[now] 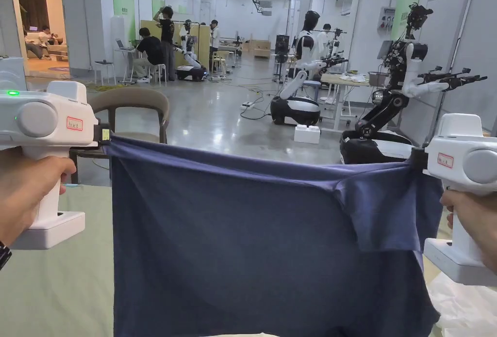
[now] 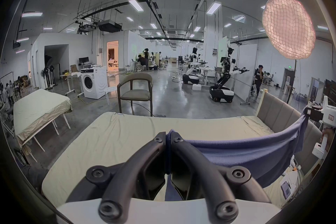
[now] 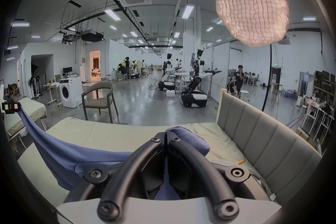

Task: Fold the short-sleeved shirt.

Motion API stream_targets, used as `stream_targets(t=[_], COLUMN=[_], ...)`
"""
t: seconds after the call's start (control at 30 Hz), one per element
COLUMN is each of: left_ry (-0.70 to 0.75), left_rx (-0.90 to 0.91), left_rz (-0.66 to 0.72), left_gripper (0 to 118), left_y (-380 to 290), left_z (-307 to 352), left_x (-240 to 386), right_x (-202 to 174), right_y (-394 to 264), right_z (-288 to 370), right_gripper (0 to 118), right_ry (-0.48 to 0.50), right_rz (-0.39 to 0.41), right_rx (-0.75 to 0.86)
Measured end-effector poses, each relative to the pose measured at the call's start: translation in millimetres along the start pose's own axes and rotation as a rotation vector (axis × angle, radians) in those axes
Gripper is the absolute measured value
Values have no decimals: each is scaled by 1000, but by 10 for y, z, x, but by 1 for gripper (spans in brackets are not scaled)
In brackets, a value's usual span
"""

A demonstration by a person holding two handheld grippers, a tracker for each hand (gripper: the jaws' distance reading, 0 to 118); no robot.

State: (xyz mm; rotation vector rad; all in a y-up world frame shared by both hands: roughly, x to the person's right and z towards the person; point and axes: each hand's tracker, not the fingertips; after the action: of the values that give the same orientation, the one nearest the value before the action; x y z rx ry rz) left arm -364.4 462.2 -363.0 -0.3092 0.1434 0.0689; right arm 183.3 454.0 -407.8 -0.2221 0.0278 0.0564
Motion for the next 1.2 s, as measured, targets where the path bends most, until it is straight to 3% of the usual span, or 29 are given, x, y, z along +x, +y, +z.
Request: stream_targets(t=[0.33,0.57,0.93,1.2], left_ry=[61,87,83,32], left_rx=[103,135,24,-72], left_rz=[-68,-115,-140,-28], left_gripper=[0,0,0,0], left_y=[593,532,-868,-2149], left_z=[-137,-170,-228,338], left_x=[6,-44,-166,-340], right_x=[-106,-236,-369,-283], right_y=[671,581,-720,-1794], right_z=[-204,-369,-326,161], right_gripper=[0,0,0,0], right_ry=[-20,-27,-9,7], right_rz=[57,107,176,186], right_rx=[145,180,66,-25])
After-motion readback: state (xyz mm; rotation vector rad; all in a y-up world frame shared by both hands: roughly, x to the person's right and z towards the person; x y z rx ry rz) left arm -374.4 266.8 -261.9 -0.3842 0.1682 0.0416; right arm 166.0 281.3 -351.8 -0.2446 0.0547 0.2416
